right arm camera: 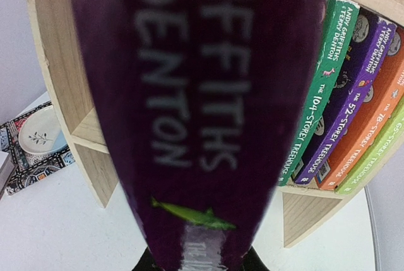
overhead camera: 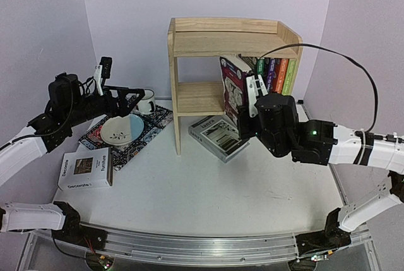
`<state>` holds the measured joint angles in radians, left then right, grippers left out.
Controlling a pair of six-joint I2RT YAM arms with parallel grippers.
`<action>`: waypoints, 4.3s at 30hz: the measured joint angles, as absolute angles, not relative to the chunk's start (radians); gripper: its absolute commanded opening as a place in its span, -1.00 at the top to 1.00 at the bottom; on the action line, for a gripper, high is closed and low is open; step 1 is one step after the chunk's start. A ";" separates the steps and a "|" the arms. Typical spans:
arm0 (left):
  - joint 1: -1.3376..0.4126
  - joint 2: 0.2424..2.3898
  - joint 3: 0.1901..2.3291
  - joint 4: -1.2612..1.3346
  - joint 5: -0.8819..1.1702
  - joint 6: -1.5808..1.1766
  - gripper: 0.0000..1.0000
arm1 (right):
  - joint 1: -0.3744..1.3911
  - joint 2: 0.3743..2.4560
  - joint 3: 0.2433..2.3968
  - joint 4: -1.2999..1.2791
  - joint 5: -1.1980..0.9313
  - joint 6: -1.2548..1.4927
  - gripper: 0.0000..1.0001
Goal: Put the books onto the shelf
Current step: Place the book on the shelf.
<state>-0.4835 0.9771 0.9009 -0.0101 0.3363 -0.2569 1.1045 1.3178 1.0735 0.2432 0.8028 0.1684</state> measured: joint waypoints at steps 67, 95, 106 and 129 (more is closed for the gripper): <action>-0.484 0.996 0.900 -0.053 0.363 -0.234 -0.99 | 1.085 1.323 0.951 0.546 0.836 0.103 1.00; -0.484 0.996 0.900 -0.052 0.365 -0.234 -0.99 | 1.061 1.342 0.844 0.685 0.830 0.118 1.00; -0.484 0.996 0.900 -0.052 0.372 -0.234 -0.99 | 1.061 1.358 0.883 0.634 0.847 0.119 1.00; -0.484 0.996 0.900 -0.052 0.377 -0.234 -0.99 | 0.973 1.434 0.999 0.553 0.813 0.158 1.00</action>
